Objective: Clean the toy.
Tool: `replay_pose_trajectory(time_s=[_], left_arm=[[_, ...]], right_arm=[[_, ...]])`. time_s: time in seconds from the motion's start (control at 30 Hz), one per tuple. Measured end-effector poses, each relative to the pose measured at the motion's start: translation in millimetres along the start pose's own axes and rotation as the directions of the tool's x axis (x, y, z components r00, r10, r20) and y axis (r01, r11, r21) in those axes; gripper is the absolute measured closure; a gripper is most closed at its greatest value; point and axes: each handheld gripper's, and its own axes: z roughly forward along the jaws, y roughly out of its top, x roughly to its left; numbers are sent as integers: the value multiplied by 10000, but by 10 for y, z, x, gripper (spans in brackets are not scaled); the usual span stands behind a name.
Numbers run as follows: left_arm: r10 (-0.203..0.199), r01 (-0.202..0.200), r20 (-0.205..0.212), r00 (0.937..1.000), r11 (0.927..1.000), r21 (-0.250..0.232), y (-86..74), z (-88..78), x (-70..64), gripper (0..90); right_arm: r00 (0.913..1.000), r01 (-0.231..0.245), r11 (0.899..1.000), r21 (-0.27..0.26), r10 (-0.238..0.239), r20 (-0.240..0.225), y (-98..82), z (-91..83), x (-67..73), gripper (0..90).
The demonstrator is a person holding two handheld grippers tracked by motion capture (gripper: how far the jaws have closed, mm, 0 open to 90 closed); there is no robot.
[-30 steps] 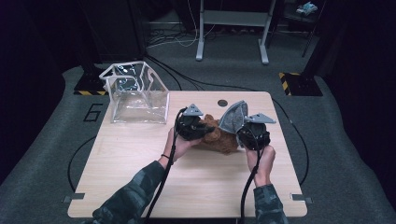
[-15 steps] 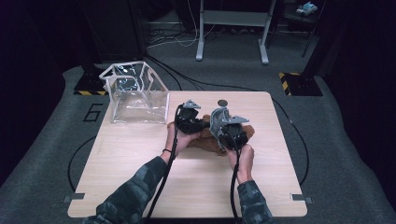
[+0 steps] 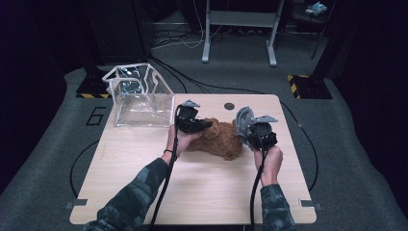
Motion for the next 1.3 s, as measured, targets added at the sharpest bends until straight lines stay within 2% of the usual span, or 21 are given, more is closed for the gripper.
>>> replay_pose_trajectory(time_s=[0.03, 0.1, 0.2, 0.27, 0.3, 0.37, 0.43, 0.63, 0.67, 0.77, 0.87, 0.97, 1.03, 1.1, 1.17, 1.23, 1.3], left_arm=[[-76, 76, 4, 10000, 10000, 6, 3, 6, 9, 772], [-160, 160, 6, 9999, 9999, 30, 13, 24, 27, 771], [-358, 358, -45, 9993, 9993, 76, 18, 43, 53, 771], [-432, 433, -66, 9990, 9990, 135, 12, 61, 70, 771], [-453, 456, -150, 9989, 9988, 192, 6, 70, 78, 771], [-494, 499, -194, 9986, 9985, 243, -4, 75, 112, 771], [-509, 519, -324, 9982, 9982, 315, -13, 78, 148, 771], [-661, 687, -494, 9966, 9963, 509, -58, 84, 261, 773], [-803, 827, -519, 9954, 9955, 458, -64, 88, 259, 773], [-688, 716, -548, 9961, 9961, 509, -70, 81, 275, 773], [-675, 704, -560, 9961, 9962, 520, -70, 81, 275, 772], [-691, 720, -578, 9959, 9961, 504, -69, 84, 272, 771], [-715, 745, -578, 9958, 9959, 513, -70, 86, 278, 769], [-731, 763, -602, 9955, 9956, 536, -72, 87, 293, 763], [-866, 898, -661, 9940, 9949, 470, -75, 87, 300, 750], [-803, 839, -787, 9937, 9955, 440, -73, 76, 310, 720], [-738, 787, -1070, 9915, 9960, 419, -73, 49, 321, 653]], right_arm=[[9991, 14, 10000, -84, -18, -427, 27, -38, 96, 775], [9946, 289, 9994, -186, -306, -994, 67, -57, 256, 774], [9831, 840, 9960, -296, -877, -1608, 124, 14, 555, 769], [9818, 1298, 9915, 119, -1269, -1413, 125, 151, 731, 767], [9810, 1405, 9899, 172, -1369, -1375, 120, 194, 743, 767], [9845, 1368, 9891, 538, -1297, -1181, 72, 332, 721, 770], [9873, 1083, 9923, 597, -1003, -1233, 22, 370, 615, 772], [9958, 744, 9945, 730, -702, -588, -61, 308, 349, 774], [9971, 613, 9955, 726, -578, -493, -68, 300, 301, 774], [9995, 274, 9971, 717, -261, -192, -81, 274, 118, 774], [9993, -38, 9961, 884, 4, 383, -108, 281, -52, 773], [9983, -95, 9941, 1083, 31, 586, -156, 301, -150, 772], [9981, -154, 9951, 979, 95, 607, -158, 248, -150, 771], [9995, -25, 9982, 600, 5, 323, -121, 137, -91, 769], [9996, 61, 9998, 204, -56, -272, -52, 14, 41, 768], [9941, 332, 9994, 30, -327, -1038, 13, -61, 223, 768], [9873, 914, 9957, 150, -886, -1321, 56, -19, 428, 767]])
